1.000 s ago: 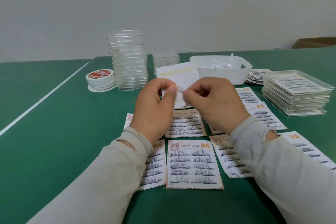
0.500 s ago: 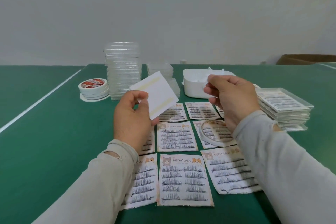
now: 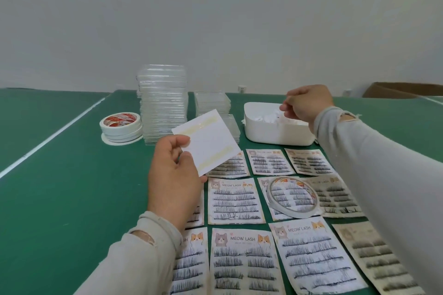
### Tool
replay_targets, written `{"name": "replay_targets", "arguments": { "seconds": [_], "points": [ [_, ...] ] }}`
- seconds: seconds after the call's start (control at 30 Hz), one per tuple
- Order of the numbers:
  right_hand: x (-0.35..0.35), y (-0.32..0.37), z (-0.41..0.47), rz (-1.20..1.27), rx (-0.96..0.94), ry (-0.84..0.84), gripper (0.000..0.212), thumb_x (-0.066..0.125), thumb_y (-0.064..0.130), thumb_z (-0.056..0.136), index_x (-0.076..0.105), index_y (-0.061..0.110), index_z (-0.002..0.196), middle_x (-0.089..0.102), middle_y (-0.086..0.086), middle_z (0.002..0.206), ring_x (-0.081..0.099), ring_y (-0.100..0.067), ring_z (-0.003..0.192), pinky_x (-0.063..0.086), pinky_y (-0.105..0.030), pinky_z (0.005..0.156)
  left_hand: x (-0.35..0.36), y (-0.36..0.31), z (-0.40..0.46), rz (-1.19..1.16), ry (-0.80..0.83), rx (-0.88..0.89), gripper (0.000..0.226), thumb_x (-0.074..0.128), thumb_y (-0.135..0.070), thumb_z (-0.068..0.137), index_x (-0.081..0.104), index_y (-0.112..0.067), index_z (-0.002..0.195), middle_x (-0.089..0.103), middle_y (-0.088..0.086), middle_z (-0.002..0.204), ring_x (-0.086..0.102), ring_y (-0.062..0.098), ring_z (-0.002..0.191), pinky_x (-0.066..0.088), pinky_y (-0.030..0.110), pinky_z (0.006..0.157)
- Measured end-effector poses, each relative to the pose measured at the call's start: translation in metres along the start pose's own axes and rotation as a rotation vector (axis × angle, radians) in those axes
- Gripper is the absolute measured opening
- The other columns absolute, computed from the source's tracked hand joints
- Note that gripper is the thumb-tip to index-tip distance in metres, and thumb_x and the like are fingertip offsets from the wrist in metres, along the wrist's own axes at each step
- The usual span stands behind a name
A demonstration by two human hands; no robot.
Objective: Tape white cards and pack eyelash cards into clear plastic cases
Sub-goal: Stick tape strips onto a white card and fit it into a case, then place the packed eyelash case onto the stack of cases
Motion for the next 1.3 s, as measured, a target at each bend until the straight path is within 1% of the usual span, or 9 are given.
{"name": "replay_targets", "arguments": {
  "seconds": [0.17,0.37,0.47,0.57,0.63,0.77,0.9,1.13,1.3],
  "points": [
    [-0.018,0.012,-0.063,0.056,-0.167,-0.058,0.015,0.063,0.006,0.092,0.073,0.017,0.089,0.074,-0.003,0.078,0.070,-0.020,0.080,0.061,-0.040,0.085,0.006,0.006,-0.005,-0.161,0.048,-0.184,0.017,0.058,-0.004,0.100,0.058,-0.020,0.101,0.077,0.001,0.088,0.071,0.006,0.065,0.055,0.020,0.055],
    [0.088,-0.036,-0.193,0.473,0.290,0.697,0.023,0.060,0.015,0.098,0.073,-0.004,0.103,0.072,-0.009,0.085,0.070,-0.016,0.073,0.060,-0.031,0.069,0.059,0.004,-0.045,-0.548,0.380,-0.557,0.009,0.050,0.000,0.102,0.058,-0.004,0.098,0.069,0.008,0.071,0.061,0.008,0.052,0.047,0.016,0.042],
    [0.089,-0.029,-0.205,0.692,0.377,0.769,0.019,0.062,0.015,0.095,0.071,0.001,0.101,0.058,-0.008,0.075,0.061,-0.014,0.064,0.056,-0.026,0.056,0.079,-0.001,-0.061,-0.585,0.481,-0.622,0.012,0.050,-0.002,0.101,0.062,-0.002,0.105,0.071,0.007,0.072,0.067,0.007,0.057,0.049,0.014,0.043],
    [0.077,-0.028,-0.192,0.883,0.357,0.746,0.035,0.066,0.021,0.088,0.070,0.000,0.116,0.073,-0.014,0.101,0.069,-0.024,0.091,0.062,-0.040,0.081,0.094,-0.014,-0.064,-0.516,0.636,-0.633,0.017,0.052,-0.001,0.100,0.067,-0.001,0.106,0.076,0.013,0.087,0.075,0.012,0.070,0.057,0.019,0.050],
    [0.063,-0.033,-0.174,1.014,0.350,0.616,0.034,0.068,0.021,0.088,0.071,0.002,0.116,0.074,-0.015,0.111,0.069,-0.027,0.100,0.062,-0.036,0.078,0.091,-0.023,-0.044,-0.260,0.674,-0.491,0.017,0.052,-0.001,0.101,0.065,-0.003,0.113,0.077,0.013,0.097,0.076,0.015,0.076,0.058,0.022,0.053],
    [0.021,-0.064,-0.137,1.067,0.387,0.224,0.012,0.069,0.018,0.094,0.071,0.007,0.098,0.075,-0.004,0.077,0.065,-0.008,0.056,0.054,-0.020,0.053,0.068,-0.069,0.033,0.800,0.336,0.300,0.017,0.059,-0.015,0.101,0.065,-0.025,0.113,0.069,-0.007,0.116,0.070,0.011,0.093,0.058,0.031,0.082],
    [0.004,-0.092,-0.123,1.101,0.428,0.062,0.017,0.071,0.018,0.094,0.068,0.005,0.104,0.073,-0.007,0.085,0.065,-0.009,0.055,0.053,-0.019,0.054,0.095,-0.032,0.067,1.421,0.481,0.459,0.044,0.060,-0.023,0.100,0.051,-0.025,0.143,0.053,-0.004,0.148,0.057,0.025,0.127,0.048,0.043,0.103],
    [0.011,-0.096,-0.123,1.103,0.465,0.075,0.011,0.067,0.013,0.096,0.067,0.003,0.099,0.073,-0.007,0.078,0.066,-0.010,0.052,0.054,-0.020,0.051,0.092,-0.018,0.082,1.550,0.414,0.578,0.033,0.058,-0.021,0.101,0.063,-0.029,0.133,0.071,0.001,0.119,0.068,0.025,0.097,0.056,0.039,0.085],
    [0.021,-0.088,-0.130,1.142,0.495,0.179,0.007,0.062,0.007,0.098,0.065,0.000,0.099,0.073,-0.009,0.070,0.069,-0.012,0.053,0.057,-0.022,0.054,0.077,-0.062,0.077,1.239,0.239,0.674,0.021,0.050,-0.021,0.104,0.067,-0.016,0.115,0.070,0.007,0.111,0.063,0.026,0.083,0.053,0.037,0.081]
  ]
}}
Point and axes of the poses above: each hand's wrist, its own z-axis towards the middle knuckle, its own x-axis out of the palm, y = z × x, the point moved 10 cm from there along z, towards the middle knuckle
